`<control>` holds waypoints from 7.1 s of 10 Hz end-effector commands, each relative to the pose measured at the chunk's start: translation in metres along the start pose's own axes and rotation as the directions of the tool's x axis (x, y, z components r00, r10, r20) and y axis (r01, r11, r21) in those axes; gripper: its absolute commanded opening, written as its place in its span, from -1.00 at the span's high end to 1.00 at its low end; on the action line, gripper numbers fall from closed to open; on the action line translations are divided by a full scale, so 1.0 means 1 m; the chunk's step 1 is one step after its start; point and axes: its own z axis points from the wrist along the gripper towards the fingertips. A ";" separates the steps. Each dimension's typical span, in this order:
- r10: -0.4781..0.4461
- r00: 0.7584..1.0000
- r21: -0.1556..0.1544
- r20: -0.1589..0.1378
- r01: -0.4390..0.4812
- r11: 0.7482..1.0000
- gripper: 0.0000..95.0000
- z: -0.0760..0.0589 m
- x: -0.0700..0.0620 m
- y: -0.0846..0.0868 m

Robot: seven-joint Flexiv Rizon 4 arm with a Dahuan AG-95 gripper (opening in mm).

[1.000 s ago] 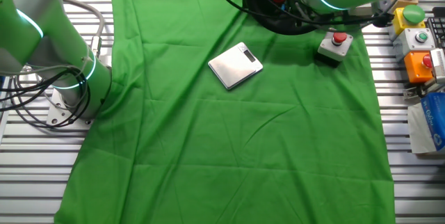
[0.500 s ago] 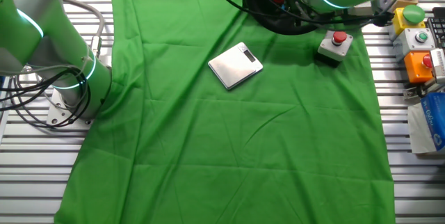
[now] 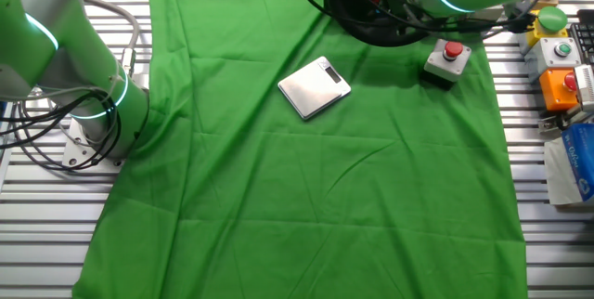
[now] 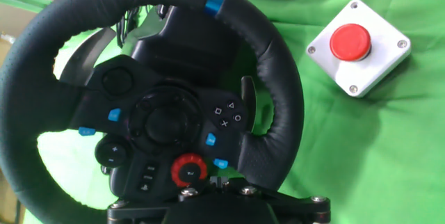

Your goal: Rotate the steering wheel 90 degrees counterclockwise

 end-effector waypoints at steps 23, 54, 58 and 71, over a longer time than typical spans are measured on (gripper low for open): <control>0.027 0.999 -0.080 0.045 -0.023 0.997 1.00 0.012 0.008 0.073; 0.038 0.995 -0.092 0.095 -0.029 0.995 1.00 0.043 0.016 0.104; 0.036 0.995 -0.088 0.097 -0.028 0.996 1.00 0.046 0.016 0.106; -0.019 0.996 -0.054 0.090 0.023 0.998 1.00 0.051 0.018 0.102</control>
